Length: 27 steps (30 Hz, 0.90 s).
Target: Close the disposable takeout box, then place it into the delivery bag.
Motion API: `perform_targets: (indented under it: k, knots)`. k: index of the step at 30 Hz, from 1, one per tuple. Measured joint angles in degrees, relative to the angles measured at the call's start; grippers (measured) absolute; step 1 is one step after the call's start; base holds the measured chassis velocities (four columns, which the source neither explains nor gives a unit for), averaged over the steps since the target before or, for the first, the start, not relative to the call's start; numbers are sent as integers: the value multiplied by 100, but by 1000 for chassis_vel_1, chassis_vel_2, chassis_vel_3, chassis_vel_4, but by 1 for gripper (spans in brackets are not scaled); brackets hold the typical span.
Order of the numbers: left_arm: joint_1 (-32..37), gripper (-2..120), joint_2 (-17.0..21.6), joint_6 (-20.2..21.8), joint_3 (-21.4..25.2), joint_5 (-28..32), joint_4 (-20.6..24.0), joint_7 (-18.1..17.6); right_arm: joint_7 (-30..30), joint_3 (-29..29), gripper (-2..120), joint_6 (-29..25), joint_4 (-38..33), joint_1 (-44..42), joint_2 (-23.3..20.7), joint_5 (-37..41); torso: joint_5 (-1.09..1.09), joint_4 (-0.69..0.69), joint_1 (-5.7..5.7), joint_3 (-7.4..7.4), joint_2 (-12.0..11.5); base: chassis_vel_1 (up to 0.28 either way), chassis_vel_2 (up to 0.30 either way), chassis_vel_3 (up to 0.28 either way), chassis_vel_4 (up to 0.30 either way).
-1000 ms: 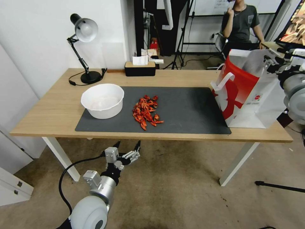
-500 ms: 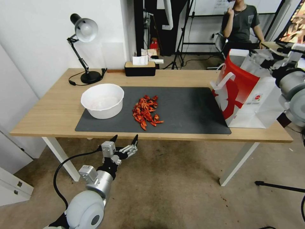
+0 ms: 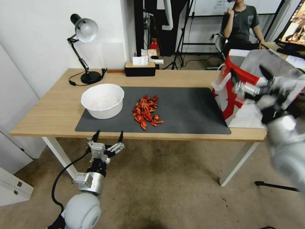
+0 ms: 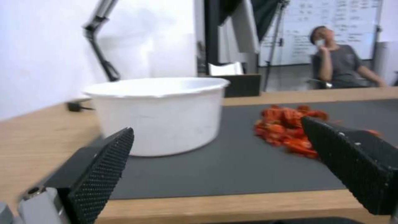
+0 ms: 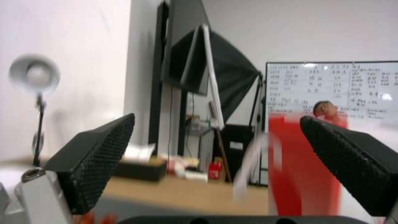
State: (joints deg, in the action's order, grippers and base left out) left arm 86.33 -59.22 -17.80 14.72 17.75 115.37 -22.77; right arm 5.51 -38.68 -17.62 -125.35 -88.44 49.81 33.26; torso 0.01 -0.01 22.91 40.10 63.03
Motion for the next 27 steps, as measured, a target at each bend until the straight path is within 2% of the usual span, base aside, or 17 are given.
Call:
perform_targets:
  k: [1, 2, 4, 7, 9, 14, 16, 24, 27]
  knots:
    - [0, 100, 0, 0, 0, 0, 0, 0, 0, 0, 100, 0, 0, 0, 0, 0, 0, 0, 0, 0, 0, 0, 0, 0, 0]
    - [61, 100, -37, -100, 38, -93, -68, -34, -199, 43, 100, -427, 187, -385, 366, -346, 2, -1, 0, 0, 0, 0, 0, 0, 0]
    - [162, 100, -72, -223, 62, -117, -183, -37, -291, 158, 100, -776, 384, -808, 819, -502, -3, -1, 0, 0, 0, 0, 0, 0, 0]
    - [200, 100, -75, -251, 60, -83, -233, -35, -295, 214, 100, -908, 471, -924, 974, -576, -2, 1, 0, 0, 0, 0, 0, 0, 0]
    - [246, 100, -73, -304, 34, -31, -332, -9, -338, 385, 100, -1170, 699, -1144, 1235, -674, -1, 2, 0, 0, 0, 0, 0, 0, 0]
    - [262, 100, -87, -391, 19, 62, -432, 71, -657, 573, 100, -1219, 942, -1326, 1381, -445, -2, 1, -1, 0, 0, 0, 0, 0, 0]
    - [283, 100, -97, -523, 5, 183, -524, 268, -914, 625, 100, -1264, 1115, -1286, 1420, -276, 0, 1, 0, 1, 0, 0, 0, 0, 0]
    - [383, 100, -62, -656, 10, 437, -678, 759, -924, 705, 100, -1140, 1269, -1157, 1427, -107, -1, 2, 1, 1, -1, 0, 0, 0, 0]
    - [390, 100, -61, -677, 10, 453, -697, 820, -903, 726, 100, -1116, 1295, -1147, 1431, -89, -1, 2, 1, 1, -1, 0, 0, 0, 0]
